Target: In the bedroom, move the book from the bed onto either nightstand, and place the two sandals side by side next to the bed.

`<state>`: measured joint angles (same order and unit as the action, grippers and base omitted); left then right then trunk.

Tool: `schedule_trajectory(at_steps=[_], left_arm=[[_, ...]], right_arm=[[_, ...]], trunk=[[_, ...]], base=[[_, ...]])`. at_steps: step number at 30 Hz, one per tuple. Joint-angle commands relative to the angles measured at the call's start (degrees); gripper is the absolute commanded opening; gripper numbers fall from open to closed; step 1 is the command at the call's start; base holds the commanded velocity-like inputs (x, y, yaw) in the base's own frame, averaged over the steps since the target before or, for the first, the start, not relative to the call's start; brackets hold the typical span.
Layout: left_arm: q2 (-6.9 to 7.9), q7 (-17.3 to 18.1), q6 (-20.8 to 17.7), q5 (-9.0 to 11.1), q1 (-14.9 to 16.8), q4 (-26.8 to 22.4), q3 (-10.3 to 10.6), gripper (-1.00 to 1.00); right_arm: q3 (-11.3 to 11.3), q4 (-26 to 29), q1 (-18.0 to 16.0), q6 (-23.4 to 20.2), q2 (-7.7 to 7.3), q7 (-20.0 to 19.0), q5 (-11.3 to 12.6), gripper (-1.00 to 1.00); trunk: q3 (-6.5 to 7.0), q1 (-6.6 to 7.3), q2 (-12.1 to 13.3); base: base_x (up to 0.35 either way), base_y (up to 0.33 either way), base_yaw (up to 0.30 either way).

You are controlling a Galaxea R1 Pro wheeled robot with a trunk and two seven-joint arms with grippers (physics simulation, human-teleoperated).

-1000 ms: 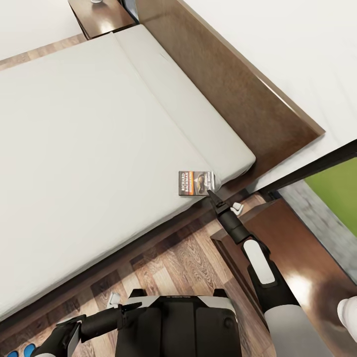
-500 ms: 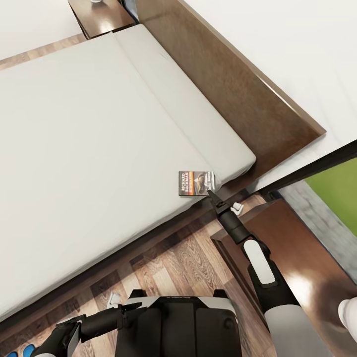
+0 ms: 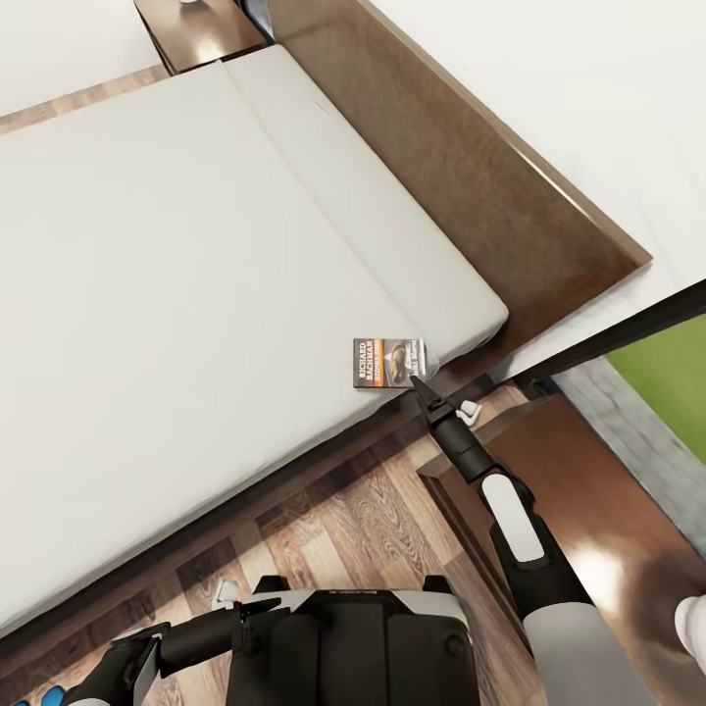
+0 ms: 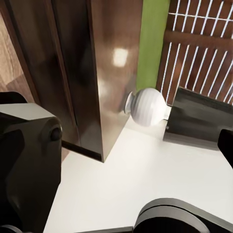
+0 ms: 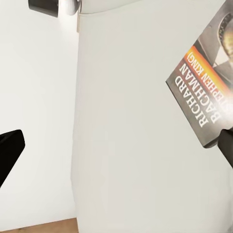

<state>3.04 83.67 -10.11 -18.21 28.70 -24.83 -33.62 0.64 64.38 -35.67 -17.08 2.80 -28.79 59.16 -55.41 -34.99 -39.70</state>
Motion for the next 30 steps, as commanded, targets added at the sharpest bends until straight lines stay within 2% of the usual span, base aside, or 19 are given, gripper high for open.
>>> schedule_trajectory(at_steps=[1,27,30], left_arm=[[-0.06,0.38,-0.59,-0.60,0.04,-0.05,-0.48,1.00],[-0.06,0.52,-0.61,-0.60,0.04,-0.05,-0.48,1.00],[-0.06,0.53,-0.58,-0.60,0.04,-0.05,-0.52,1.00]], right_arm=[[0.07,-0.01,-0.02,-0.46,0.02,-0.04,0.60,1.00],[0.03,0.06,-0.01,-0.42,0.01,-0.04,0.60,1.00],[0.06,0.10,-0.01,-0.42,0.01,-0.04,0.60,1.00]], trunk=[[-0.22,-0.24,-0.46],[-4.89,-5.95,-10.89],[-4.89,-5.95,-10.89]], base=[[0.000,0.000,0.000],[0.000,0.000,0.000],[0.000,0.000,0.000]])
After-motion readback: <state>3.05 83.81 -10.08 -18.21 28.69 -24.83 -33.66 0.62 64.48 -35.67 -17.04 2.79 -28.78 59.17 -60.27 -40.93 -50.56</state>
